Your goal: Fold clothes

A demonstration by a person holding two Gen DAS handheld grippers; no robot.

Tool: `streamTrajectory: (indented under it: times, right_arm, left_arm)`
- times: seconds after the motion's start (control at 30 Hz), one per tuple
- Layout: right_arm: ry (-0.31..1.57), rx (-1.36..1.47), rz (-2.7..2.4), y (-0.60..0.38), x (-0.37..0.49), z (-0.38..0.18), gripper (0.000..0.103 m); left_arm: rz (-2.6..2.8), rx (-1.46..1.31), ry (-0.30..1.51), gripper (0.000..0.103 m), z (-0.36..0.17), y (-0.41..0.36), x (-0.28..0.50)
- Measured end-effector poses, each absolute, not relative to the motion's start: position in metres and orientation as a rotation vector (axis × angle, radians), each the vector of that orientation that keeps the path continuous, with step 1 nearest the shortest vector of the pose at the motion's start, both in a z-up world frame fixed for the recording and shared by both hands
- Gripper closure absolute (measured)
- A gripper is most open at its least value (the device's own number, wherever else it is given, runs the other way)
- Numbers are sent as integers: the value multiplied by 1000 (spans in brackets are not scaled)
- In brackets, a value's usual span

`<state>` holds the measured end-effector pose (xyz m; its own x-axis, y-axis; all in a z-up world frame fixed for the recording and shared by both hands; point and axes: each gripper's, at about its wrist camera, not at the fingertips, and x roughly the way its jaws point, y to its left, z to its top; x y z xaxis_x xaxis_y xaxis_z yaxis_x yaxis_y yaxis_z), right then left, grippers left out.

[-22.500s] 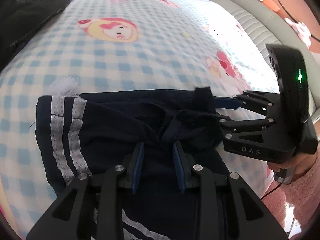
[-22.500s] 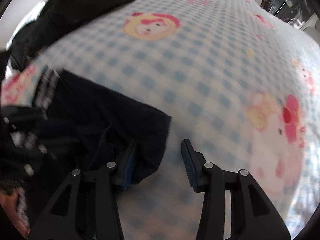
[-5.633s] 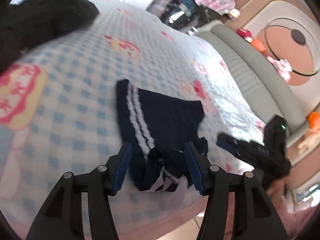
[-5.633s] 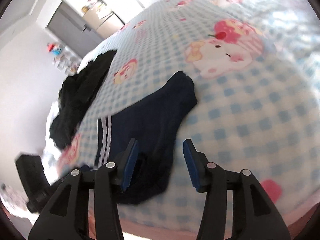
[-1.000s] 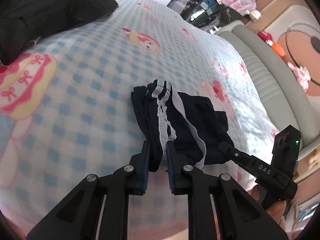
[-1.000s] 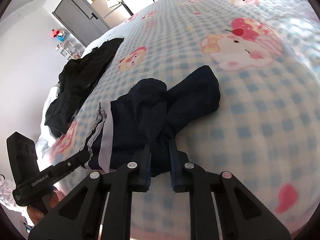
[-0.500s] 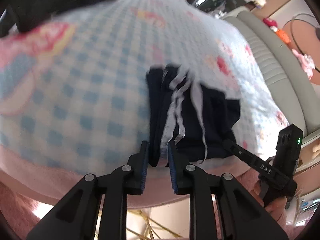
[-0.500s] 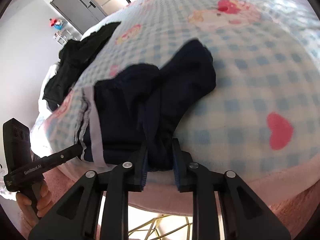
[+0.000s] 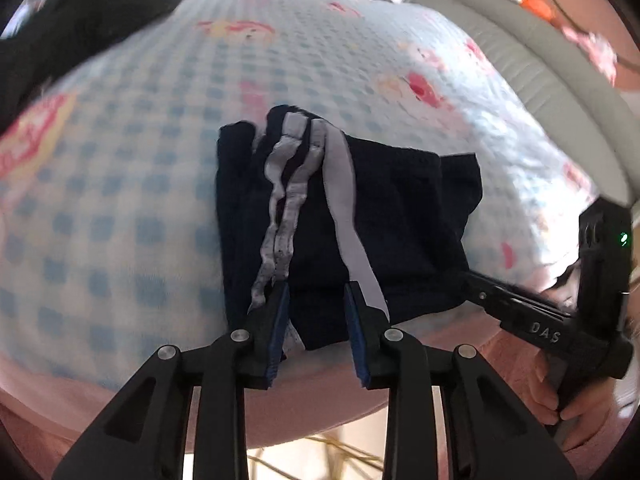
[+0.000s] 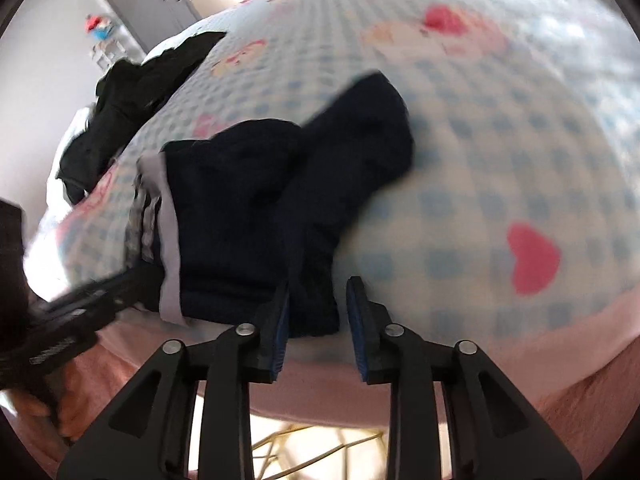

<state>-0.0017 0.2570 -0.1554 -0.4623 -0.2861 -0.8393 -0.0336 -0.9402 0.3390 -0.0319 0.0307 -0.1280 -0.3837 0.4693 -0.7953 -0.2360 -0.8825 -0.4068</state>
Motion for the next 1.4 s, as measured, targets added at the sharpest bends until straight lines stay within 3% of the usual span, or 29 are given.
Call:
streamTrajectory:
  times: [0.2, 0.37, 0.53, 0.77, 0.87, 1.0, 1.23, 1.4]
  right_arm:
    - [-466, 1523, -2538, 265, 4, -147, 71]
    - [-136, 1452, -2616, 246, 13, -127, 71]
    - [-211, 1413, -2649, 256, 16, -119, 70]
    - [-64, 1391, -2561, 204, 13, -130, 68]
    - [-114, 1461, -2589, 221, 7, -139, 70]
    - [-329, 1458, -2607, 259, 8, -134, 68]
    - [-273, 1324, -2629, 244, -6, -104, 68]
    - [-106, 1375, -2570, 226, -40, -110, 67]
  left_arm:
    - [2308, -1408, -378, 73, -125, 16, -30]
    - [2341, -1423, -274, 73, -124, 22, -22]
    - [2328, -1313, -330, 71, -110, 15, -15]
    - [2340, -1353, -236, 65, -119, 28, -22]
    - [2346, -1386, -294, 70, -123, 12, -25]
    - [2343, -1294, -403, 67, -109, 2, -21]
    - [2304, -1204, -209, 65, -88, 49, -39]
    - [2322, -1281, -113, 65, -102, 65, -64]
